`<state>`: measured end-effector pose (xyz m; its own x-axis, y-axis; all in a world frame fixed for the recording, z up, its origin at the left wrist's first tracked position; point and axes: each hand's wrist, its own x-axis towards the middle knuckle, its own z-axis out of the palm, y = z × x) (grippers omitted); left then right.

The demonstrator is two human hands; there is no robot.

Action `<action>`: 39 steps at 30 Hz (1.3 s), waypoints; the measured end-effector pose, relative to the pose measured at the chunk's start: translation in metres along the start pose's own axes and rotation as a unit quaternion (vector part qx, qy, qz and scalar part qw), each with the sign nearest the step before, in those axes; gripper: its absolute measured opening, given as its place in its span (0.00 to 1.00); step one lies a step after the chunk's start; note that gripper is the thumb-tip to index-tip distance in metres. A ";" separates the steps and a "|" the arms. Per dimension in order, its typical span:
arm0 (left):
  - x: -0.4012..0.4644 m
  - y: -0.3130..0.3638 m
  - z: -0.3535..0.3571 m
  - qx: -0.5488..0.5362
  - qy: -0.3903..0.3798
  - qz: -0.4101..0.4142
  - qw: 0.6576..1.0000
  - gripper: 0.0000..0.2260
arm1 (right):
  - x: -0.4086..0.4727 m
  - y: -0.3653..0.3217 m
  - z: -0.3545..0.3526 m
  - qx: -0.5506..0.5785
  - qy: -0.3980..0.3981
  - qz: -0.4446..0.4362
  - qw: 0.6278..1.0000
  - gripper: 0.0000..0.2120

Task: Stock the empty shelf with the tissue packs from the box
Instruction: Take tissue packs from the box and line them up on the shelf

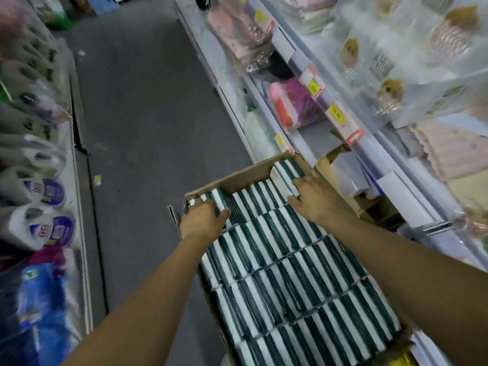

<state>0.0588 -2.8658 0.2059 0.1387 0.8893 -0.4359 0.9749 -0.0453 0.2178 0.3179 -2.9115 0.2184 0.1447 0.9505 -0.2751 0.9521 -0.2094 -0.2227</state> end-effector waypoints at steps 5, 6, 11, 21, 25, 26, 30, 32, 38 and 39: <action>0.015 0.003 0.023 0.051 0.037 -0.053 0.997 0.26 | 0.031 0.006 0.020 -0.044 -0.019 0.023 0.999 0.19; 0.016 0.004 0.027 0.056 0.044 -0.066 0.995 0.28 | 0.035 0.006 0.023 -0.050 -0.023 0.030 0.998 0.19; 0.024 0.020 0.037 0.116 0.085 -0.062 0.988 0.31 | 0.046 0.006 0.035 -0.083 -0.008 0.056 0.995 0.23; 0.039 0.036 0.019 -0.027 0.027 -0.160 0.986 0.21 | 0.039 0.000 0.028 0.043 0.069 0.137 0.987 0.15; 0.028 0.029 0.007 -0.268 0.035 -0.148 0.951 0.18 | 0.003 -0.008 0.007 0.133 0.143 0.123 0.973 0.15; 0.019 0.031 0.001 -0.327 0.041 -0.139 0.934 0.16 | -0.010 -0.011 0.001 0.142 0.159 0.113 0.971 0.15; -0.032 0.036 -0.026 -0.542 -0.011 -0.108 0.833 0.11 | -0.066 -0.026 -0.018 0.187 0.214 0.041 0.958 0.13; -0.062 0.036 -0.037 -0.582 -0.020 -0.079 0.809 0.09 | -0.093 -0.034 -0.026 0.198 0.234 0.004 0.952 0.12; -0.142 0.034 -0.064 -0.625 -0.039 -0.012 0.779 0.07 | -0.178 -0.051 -0.054 0.097 0.296 -0.113 0.944 0.21; -0.156 0.036 -0.071 -0.641 -0.048 -0.006 0.766 0.06 | -0.194 -0.055 -0.058 0.075 0.306 -0.121 0.941 0.22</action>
<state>0.0595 -2.9740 0.3442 0.2031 0.8455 -0.4938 0.0130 0.5019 0.8648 0.2535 -3.0711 0.3386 0.1001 0.9194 0.3803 0.9349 0.0439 -0.3523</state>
